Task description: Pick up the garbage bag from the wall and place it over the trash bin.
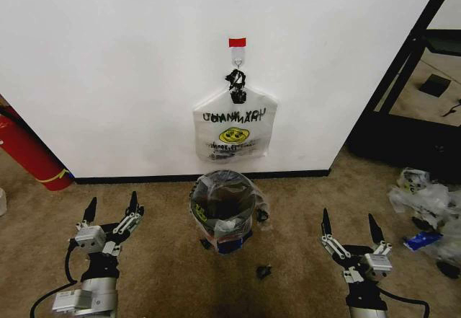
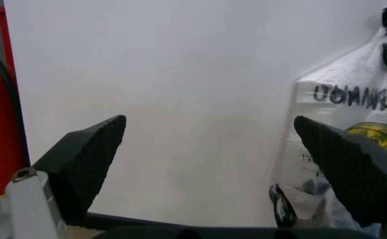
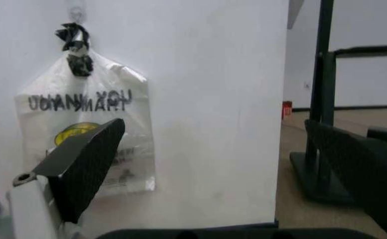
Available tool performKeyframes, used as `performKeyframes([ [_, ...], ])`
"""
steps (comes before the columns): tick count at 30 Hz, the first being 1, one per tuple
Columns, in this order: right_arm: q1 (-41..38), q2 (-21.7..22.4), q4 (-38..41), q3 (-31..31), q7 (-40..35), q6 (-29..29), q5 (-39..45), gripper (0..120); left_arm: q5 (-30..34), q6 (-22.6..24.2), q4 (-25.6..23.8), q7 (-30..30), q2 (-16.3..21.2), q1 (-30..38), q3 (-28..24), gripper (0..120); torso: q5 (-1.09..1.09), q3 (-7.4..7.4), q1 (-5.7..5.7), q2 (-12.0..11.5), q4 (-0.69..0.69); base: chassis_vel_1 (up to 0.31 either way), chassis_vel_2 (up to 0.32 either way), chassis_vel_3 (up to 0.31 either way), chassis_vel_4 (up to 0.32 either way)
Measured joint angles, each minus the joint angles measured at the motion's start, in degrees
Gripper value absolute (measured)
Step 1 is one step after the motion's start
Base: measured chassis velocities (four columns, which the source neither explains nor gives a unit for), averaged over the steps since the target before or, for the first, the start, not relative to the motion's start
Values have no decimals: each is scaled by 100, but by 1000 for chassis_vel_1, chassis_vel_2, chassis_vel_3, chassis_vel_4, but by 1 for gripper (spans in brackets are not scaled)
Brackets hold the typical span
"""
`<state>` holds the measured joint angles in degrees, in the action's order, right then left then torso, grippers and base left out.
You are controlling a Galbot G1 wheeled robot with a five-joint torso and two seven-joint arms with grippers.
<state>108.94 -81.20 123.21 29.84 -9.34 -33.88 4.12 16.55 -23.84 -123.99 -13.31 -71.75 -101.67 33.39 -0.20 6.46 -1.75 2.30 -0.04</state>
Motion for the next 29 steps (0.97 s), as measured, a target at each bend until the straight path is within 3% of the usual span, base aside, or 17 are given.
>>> performKeyframes([
  [14, -52, -95, 59, -257, -61, -72, -614, 100, -530, -145, 101, 74, -125, 17, -286, 99, 0, 0, -1, -1, 0, 0, 0, 0, 0],
  [29, -33, -123, -13, -312, -67, -158, -706, 100, -615, -150, 95, 79, -146, -3, -366, 99, 0, 0, 0, -1, 0, 0, 0, 0, 0],
])
